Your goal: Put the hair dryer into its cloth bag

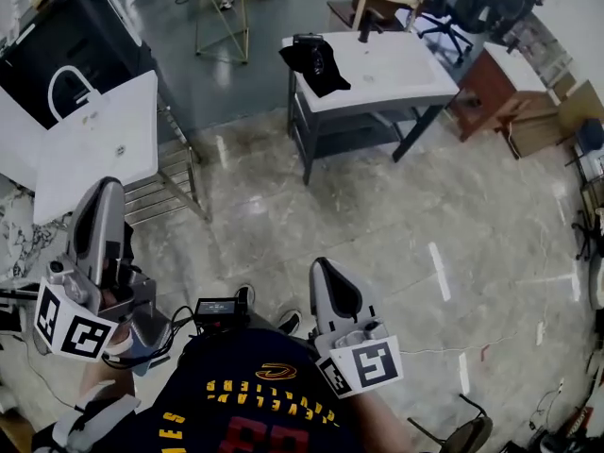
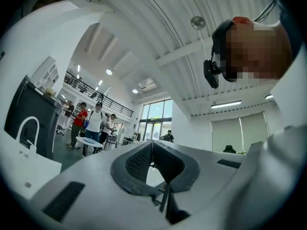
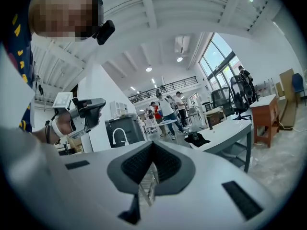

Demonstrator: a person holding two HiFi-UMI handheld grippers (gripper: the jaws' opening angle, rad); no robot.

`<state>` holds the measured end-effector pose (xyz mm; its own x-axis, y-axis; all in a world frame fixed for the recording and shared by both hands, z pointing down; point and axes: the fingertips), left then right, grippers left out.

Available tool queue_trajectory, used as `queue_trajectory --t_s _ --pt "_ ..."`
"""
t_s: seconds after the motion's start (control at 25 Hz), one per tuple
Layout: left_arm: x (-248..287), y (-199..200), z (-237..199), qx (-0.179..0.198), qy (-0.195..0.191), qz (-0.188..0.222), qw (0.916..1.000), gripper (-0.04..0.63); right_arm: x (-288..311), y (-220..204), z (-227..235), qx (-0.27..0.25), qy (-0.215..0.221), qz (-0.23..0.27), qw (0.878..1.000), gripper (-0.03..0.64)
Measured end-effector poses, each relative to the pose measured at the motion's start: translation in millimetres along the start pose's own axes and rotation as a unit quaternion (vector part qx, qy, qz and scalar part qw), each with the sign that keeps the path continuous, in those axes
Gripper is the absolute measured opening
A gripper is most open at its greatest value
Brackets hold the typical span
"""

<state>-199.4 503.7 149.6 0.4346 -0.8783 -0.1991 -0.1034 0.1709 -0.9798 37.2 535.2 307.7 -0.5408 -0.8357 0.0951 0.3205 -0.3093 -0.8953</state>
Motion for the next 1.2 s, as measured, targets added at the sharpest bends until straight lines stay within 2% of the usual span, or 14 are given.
queue_trajectory --t_s 0.24,0.44,0.6,1.0,1.2 --pt "9.6 -29.3 18.7 -0.033 -0.001 -0.026 0.9991 0.005 -4.3 -3.0 13.5 0.01 -0.001 -0.014 1.0 0.008" --pt "18.1 -48.2 -4.0 -0.042 0.018 -0.048 0.9978 0.006 10.3 -8.8 27.3 0.02 -0.012 -0.031 0.999 0.008" --pt "47.5 -66.9 -28.0 -0.061 0.019 -0.053 0.9966 0.005 38.2 -3.1 44.7 0.018 -0.026 -0.037 0.999 0.008" --pt "155.4 -115.0 -81.9 -0.1 -0.027 -0.072 0.9921 0.005 135.6 20.7 91.6 0.021 -0.075 -0.032 0.996 0.008" --pt "193.5 -149.0 -102.8 -0.093 -0.049 -0.1 0.9895 0.005 182.8 24.7 106.6 0.028 -0.094 -0.037 0.995 0.008"
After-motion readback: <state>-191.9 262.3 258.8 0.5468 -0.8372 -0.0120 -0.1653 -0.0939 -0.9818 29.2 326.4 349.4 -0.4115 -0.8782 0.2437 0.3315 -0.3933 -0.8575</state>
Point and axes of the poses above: the fingertips, and each gripper's own axes: x forward along the fingers, z to its right, y out of its top, and after that the axes turned 11 degrees about x, right-handed
